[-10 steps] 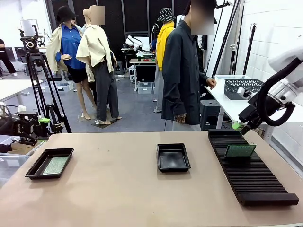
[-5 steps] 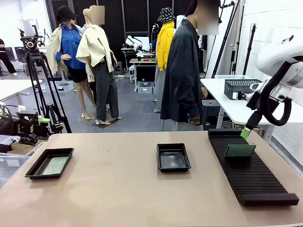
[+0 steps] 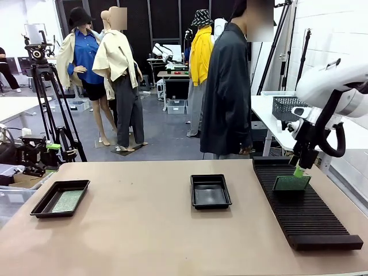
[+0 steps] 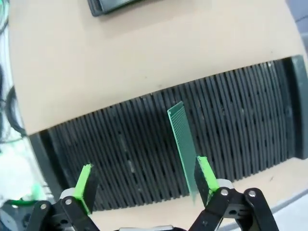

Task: Inspect and transfer BCBs to ESD trays.
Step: Pick up the Blank PCB from the PCB Rack and place it in the right ESD tray.

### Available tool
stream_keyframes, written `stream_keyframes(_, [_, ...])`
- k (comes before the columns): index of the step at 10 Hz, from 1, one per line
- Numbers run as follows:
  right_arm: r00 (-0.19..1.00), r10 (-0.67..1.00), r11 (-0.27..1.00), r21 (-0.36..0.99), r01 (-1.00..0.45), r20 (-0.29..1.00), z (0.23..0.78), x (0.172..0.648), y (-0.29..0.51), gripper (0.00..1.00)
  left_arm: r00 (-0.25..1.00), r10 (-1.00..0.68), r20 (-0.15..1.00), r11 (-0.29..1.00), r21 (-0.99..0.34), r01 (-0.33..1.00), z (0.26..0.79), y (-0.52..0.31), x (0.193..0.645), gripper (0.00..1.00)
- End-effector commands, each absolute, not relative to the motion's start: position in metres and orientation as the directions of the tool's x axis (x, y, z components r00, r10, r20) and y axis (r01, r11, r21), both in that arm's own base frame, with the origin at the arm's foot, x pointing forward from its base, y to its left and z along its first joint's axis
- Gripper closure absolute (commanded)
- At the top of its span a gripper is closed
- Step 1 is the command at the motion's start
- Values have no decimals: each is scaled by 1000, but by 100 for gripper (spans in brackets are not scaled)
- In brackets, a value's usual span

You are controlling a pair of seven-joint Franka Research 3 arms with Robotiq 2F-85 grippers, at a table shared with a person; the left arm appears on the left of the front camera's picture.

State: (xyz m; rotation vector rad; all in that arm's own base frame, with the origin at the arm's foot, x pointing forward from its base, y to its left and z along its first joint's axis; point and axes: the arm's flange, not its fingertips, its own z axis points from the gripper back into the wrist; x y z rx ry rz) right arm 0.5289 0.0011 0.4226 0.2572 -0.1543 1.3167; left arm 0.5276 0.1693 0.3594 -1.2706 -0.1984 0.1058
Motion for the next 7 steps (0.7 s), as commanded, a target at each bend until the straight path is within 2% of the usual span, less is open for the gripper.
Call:
stream_keyframes(1, [121,972,120,14,-993,203,413,512,2,0,978,190,88,311,-950,25,363,169,527,0])
stream_keyframes(4, [30,991,33,-25,-999,131,409,512,3,0,978,190,88,311,-950,25,363,169,527,0])
stream_keyframes(7, [23,995,29,-63,-998,100,406,522,4,0,978,190,88,311,-950,25,363,169,527,0])
